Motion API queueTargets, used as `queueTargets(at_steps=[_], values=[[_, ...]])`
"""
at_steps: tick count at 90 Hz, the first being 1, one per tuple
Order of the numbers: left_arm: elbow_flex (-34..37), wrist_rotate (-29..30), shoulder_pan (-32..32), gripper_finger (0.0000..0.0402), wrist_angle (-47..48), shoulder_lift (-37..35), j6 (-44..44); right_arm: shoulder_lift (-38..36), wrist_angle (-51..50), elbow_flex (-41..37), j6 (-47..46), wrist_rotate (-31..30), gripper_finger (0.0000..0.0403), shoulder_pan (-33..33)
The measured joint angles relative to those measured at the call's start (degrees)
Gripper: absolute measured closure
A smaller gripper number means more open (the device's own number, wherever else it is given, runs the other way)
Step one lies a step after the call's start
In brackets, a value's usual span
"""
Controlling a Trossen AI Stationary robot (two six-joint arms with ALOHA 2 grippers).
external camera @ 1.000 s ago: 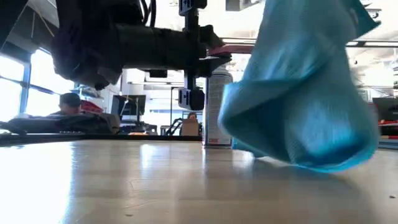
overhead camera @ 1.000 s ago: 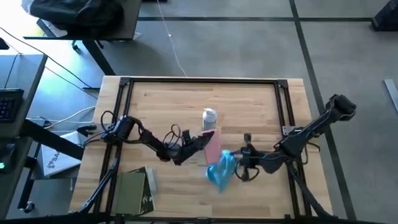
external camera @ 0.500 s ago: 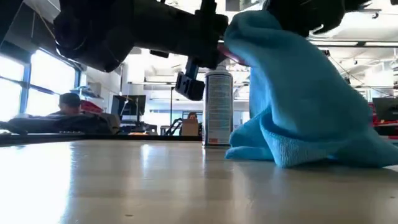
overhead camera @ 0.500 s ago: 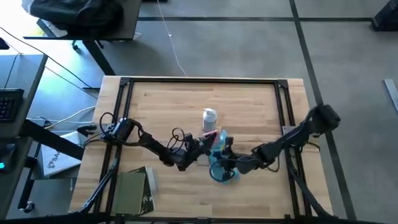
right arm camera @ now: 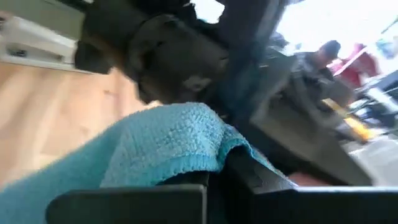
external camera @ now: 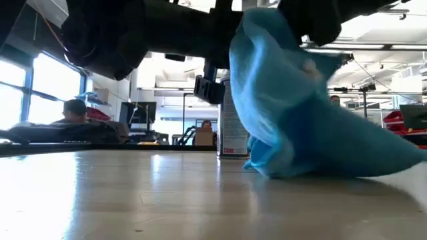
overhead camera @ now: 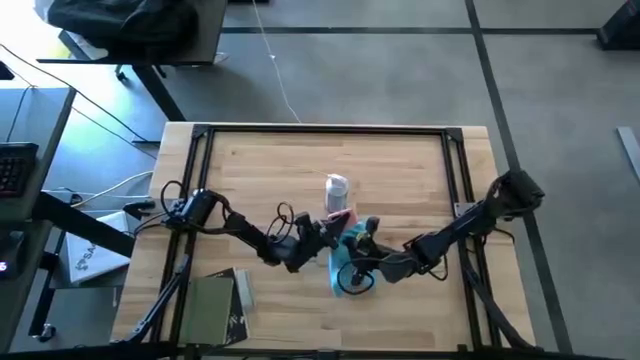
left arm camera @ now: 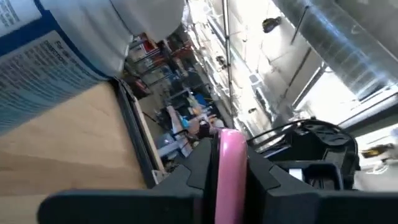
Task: Apply microfiber cloth
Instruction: Wipe the pink cellphone with a blue microfiber cloth
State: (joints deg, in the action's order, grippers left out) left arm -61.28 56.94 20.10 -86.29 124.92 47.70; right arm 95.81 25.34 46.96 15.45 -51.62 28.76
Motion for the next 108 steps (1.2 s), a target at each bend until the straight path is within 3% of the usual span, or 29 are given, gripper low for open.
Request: queueTargets(at_steps=[9, 25, 40, 52, 65, 74, 89, 108], values=[[0.64, -0.54, 0.09, 0.0376, -1.18, 0.00, 0.17, 0.01, -0.16, 0.00, -0.55, 2.07, 0.0403, -0.01], [2.80, -0.14, 0.09, 0.0376, -3.73, -0.04, 0.57, 0.14, -3.45, -0.23, -7.73, 16.01, 0.0403, 1.65], [5.76, 0.78, -0.51, 0.0376, -3.89, -0.46, 3.43, 0.06, -9.18, -0.32, -15.92, 16.97, 0.0403, 5.58], [7.73, -1.44, -0.37, 0.0376, -3.88, -1.28, -1.15, -3.33, -21.53, -0.36, -23.73, 16.23, 0.0403, 9.69], [8.29, -5.08, 0.71, 0.0376, -3.85, -3.83, -13.86, -7.73, -42.98, -0.37, -39.01, 12.06, 0.0403, 13.03], [7.36, -11.07, 1.97, 0.0376, -3.84, -5.65, -26.99, -9.47, -50.68, -0.28, -47.41, 11.70, 0.0403, 13.81], [4.76, -18.17, 3.86, 0.0376, -3.22, -6.99, -48.72, -8.26, -48.46, -0.26, -48.84, 12.94, 0.0384, 12.65], [2.35, -20.61, 6.07, 0.0376, -1.18, -7.02, -72.70, -7.11, -47.45, -0.26, -50.06, 22.60, 0.0289, 8.78]])
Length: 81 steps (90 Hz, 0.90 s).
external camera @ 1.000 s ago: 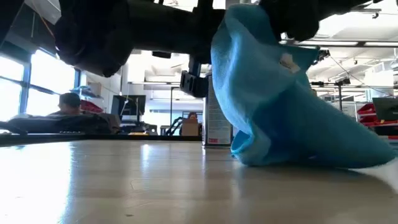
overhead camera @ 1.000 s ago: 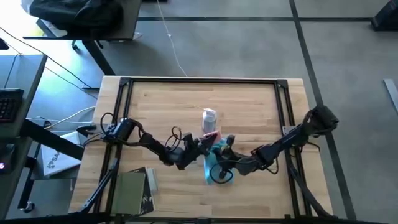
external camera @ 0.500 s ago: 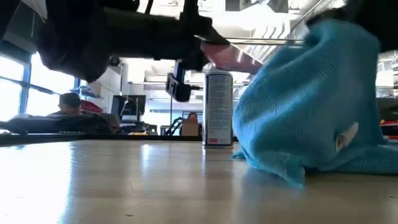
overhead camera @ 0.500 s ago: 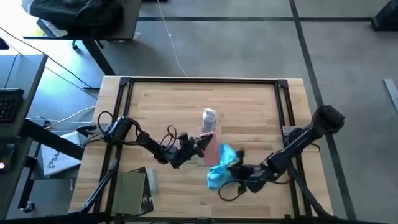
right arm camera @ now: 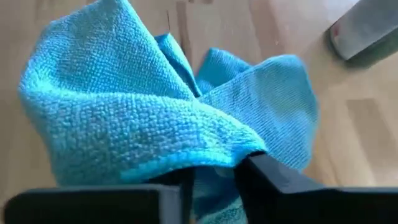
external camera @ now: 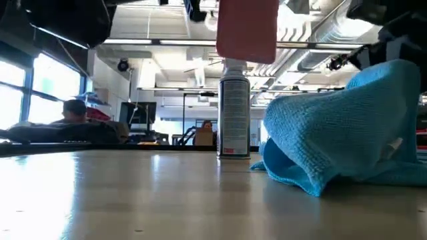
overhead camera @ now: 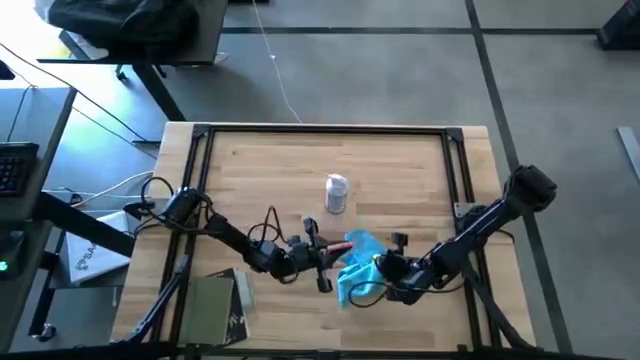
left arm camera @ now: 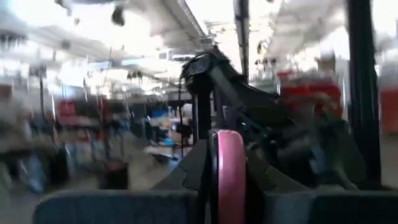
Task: Apply microfiber cloth
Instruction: Wipe the pink cellphone with a blue microfiber cloth
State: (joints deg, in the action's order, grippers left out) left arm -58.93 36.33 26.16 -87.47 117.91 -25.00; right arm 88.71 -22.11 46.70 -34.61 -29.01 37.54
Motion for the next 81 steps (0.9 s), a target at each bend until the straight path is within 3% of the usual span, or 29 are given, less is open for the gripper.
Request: queueTargets(at_steps=[8, 16, 28, 40, 58, 81], values=[[-0.65, 0.34, 0.50, 0.0376, -0.14, 0.02, -6.77, -0.78, 0.48, 0.00, 2.43, 5.69, 0.0244, -2.06], [-1.63, 1.16, 0.77, 0.0376, -0.86, -0.11, -7.34, -2.53, 0.82, 0.19, 5.51, 9.68, 0.0205, -3.70], [-2.80, 1.49, 0.53, 0.0376, -1.24, -0.12, -5.66, -6.79, 1.91, 1.31, 10.47, 7.44, 0.0169, -5.30], [-3.03, -0.03, 0.47, 0.0376, -1.31, -0.13, -4.32, -10.55, 7.02, 1.27, 16.36, 1.77, 0.0161, -5.41], [-3.03, -4.65, 0.58, 0.0376, -2.45, -0.20, -4.49, -11.89, 14.71, 1.25, 22.55, 1.50, 0.0160, -5.38], [-3.00, -13.68, 0.84, 0.0376, -1.83, -0.20, -15.42, -11.89, 16.70, 1.25, 24.27, 2.14, 0.0160, -5.29]])
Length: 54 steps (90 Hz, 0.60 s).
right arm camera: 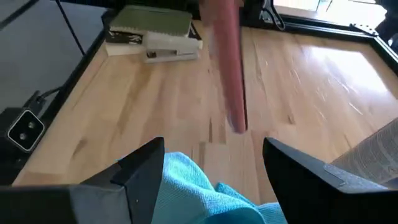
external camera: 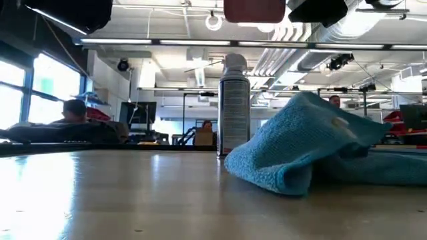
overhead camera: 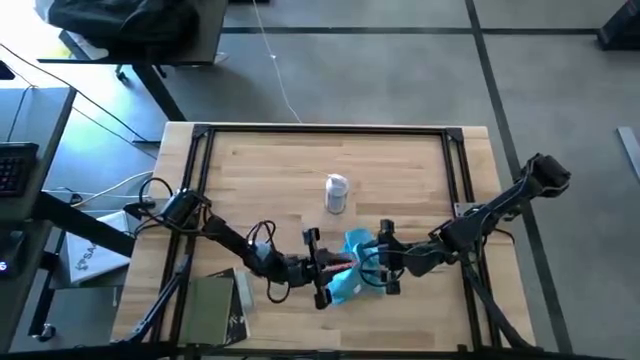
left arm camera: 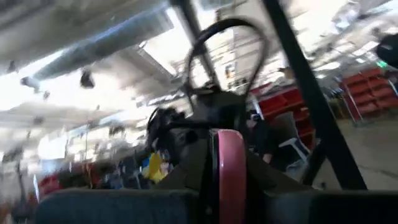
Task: Apply microfiber cloth
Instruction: Wipe the pink cellphone with a blue microfiber cloth
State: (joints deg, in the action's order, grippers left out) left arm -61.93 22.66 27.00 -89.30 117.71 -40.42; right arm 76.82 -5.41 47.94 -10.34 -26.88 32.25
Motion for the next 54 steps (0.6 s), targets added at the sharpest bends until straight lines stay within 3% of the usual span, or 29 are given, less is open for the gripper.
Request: queueTargets(at_steps=[16, 24, 32, 54], values=[[0.04, -3.82, 0.26, 0.0376, 5.35, -0.05, -15.17, 0.77, -12.80, 0.00, -9.46, 0.23, 0.0160, -0.25], [0.04, 0.64, 0.09, 0.0376, 12.97, -0.66, -23.09, 2.84, -17.31, -0.07, -15.30, 0.43, 0.0160, -0.35], [0.02, 6.29, -0.24, 0.0376, 16.78, -0.55, -28.83, 5.95, -15.86, -0.07, -18.17, 1.25, 0.0160, 0.07], [0.09, 8.09, 3.01, 0.0383, 21.62, -0.63, -32.64, 18.58, -5.05, -0.04, -23.99, 1.73, 0.0160, 0.26]])
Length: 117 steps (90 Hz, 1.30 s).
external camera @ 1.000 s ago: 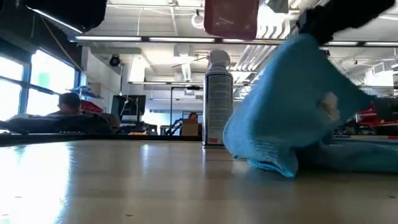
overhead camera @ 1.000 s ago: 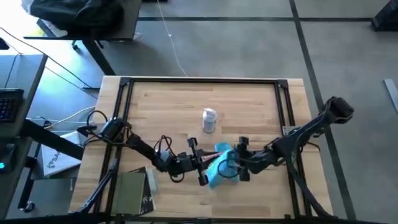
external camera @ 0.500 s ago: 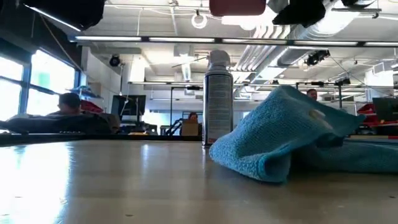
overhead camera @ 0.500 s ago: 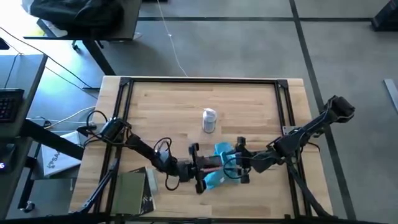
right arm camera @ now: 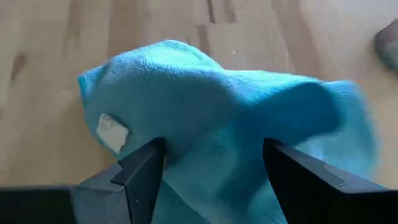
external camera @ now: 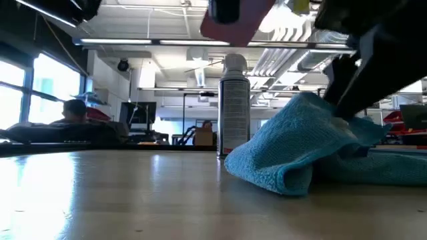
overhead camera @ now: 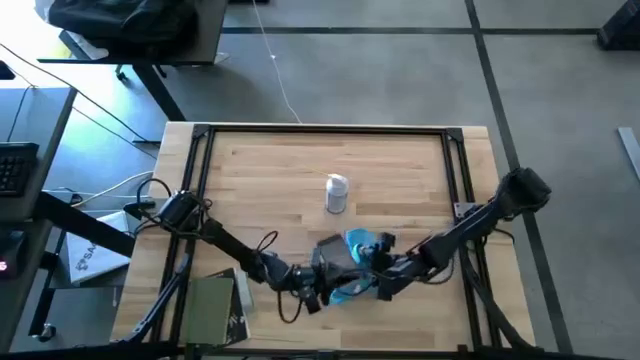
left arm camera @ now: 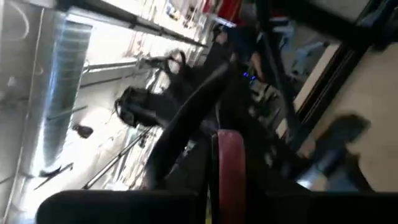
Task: Apply microfiber cloth
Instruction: Wipe the pink cellphone with a blue microfiber cloth
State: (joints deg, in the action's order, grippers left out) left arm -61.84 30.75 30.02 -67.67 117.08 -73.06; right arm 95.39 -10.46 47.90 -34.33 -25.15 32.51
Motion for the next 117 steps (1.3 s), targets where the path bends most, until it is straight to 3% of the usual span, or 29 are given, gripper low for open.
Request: queueTargets(at_steps=[11, 20, 33, 43, 48, 64, 72, 90, 106, 117], values=[[0.00, 2.54, 1.69, 0.0384, 6.63, -0.01, -1.61, 4.86, -0.63, 0.00, -5.75, -4.55, 0.0165, -0.88], [0.02, 5.39, 2.86, 0.0385, 13.88, 0.00, -2.08, 7.19, -2.51, 0.14, -8.58, -6.82, 0.0193, -1.77], [0.09, 5.70, 4.16, 0.0385, 25.47, 0.04, 0.84, 7.07, -8.07, 0.31, -9.48, -8.34, 0.0279, -3.23], [0.09, 5.26, 5.25, 0.0386, 28.81, 0.04, 4.60, 5.17, -15.25, 0.03, -9.75, -10.20, 0.0367, -3.30], [0.09, 5.74, 5.96, 0.0386, 29.17, 0.04, 5.92, 3.74, -19.65, -0.09, -10.71, -11.04, 0.0390, -3.23], [1.20, 7.20, 7.10, 0.0386, 29.27, 0.03, 9.52, -3.63, -35.43, -0.09, -17.55, -14.67, 0.0394, -2.82], [2.54, 6.38, 6.81, 0.0386, 28.87, 0.10, 10.00, -8.33, -36.37, -0.09, -16.59, -16.66, 0.0400, -1.62], [3.19, 0.45, 4.68, 0.0386, 27.06, 2.77, 4.40, -14.87, -27.07, -0.07, -4.58, -13.14, 0.0401, -1.22], [2.97, -4.04, 3.56, 0.0387, 23.24, 5.99, -5.41, -13.37, -16.14, -0.02, 4.78, -2.09, 0.0402, -0.99], [2.58, -6.20, 3.41, 0.0387, 22.80, 6.54, -6.48, -10.79, -9.37, -0.02, 8.13, 2.08, 0.0402, -0.85]])
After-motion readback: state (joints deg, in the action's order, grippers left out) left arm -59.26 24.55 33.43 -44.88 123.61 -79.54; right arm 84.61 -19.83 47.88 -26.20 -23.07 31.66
